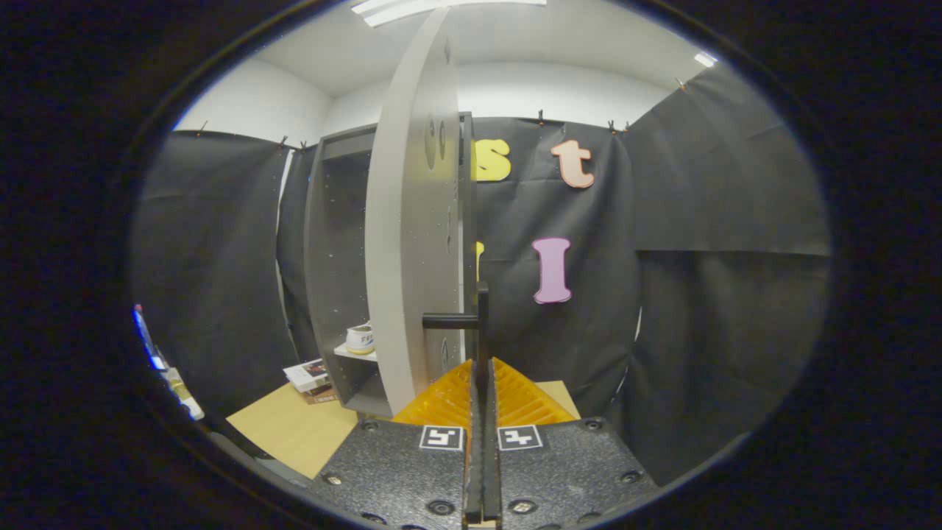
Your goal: Open the shoe cabinet door, grab the shoes and put them into the shoe cabinet, then close the shoe cabinet door.
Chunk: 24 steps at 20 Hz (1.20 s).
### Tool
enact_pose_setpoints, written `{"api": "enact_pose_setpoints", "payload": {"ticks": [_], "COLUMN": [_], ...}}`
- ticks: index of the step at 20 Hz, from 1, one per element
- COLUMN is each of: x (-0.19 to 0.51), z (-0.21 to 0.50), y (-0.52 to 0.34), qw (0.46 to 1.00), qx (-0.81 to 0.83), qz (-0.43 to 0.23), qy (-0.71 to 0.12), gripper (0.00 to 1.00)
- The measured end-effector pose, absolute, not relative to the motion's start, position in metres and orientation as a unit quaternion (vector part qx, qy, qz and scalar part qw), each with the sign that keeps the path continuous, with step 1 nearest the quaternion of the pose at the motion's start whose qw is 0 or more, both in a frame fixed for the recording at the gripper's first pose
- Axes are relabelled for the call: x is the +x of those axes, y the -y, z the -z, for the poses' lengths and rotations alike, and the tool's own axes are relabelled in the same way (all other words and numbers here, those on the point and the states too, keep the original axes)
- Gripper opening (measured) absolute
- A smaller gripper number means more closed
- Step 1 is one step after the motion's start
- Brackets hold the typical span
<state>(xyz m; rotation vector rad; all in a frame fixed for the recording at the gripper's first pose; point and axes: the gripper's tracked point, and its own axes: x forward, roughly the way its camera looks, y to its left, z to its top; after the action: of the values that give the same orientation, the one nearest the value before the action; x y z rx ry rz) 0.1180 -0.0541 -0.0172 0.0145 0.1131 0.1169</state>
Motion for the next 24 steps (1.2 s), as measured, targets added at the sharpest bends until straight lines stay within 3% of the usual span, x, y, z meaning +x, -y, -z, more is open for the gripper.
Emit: {"api": "enact_pose_setpoints", "payload": {"ticks": [2, 5, 6, 10, 11, 20, 24], "x": [0.112, 0.102, 0.094, 0.06, 0.054, 0.037, 0.068], "z": [0.021, 0.022, 0.02, 0.015, 0.022, 0.135, 0.181], "y": [0.043, 0.063, 0.066, 0.073, 0.067, -0.069, -0.095], "qw": [0.994, 0.998, 0.999, 0.998, 0.998, 0.997, 0.996], "qx": [0.035, 0.02, 0.011, -0.037, -0.037, -0.017, 0.026], "qz": [-0.079, -0.024, -0.004, 0.055, 0.054, -0.066, -0.065], "qy": [-0.066, -0.059, -0.05, -0.003, 0.007, -0.035, -0.052], "gripper": [0.04, 0.06, 0.16, 0.97, 1.0, 1.0, 1.0]}}
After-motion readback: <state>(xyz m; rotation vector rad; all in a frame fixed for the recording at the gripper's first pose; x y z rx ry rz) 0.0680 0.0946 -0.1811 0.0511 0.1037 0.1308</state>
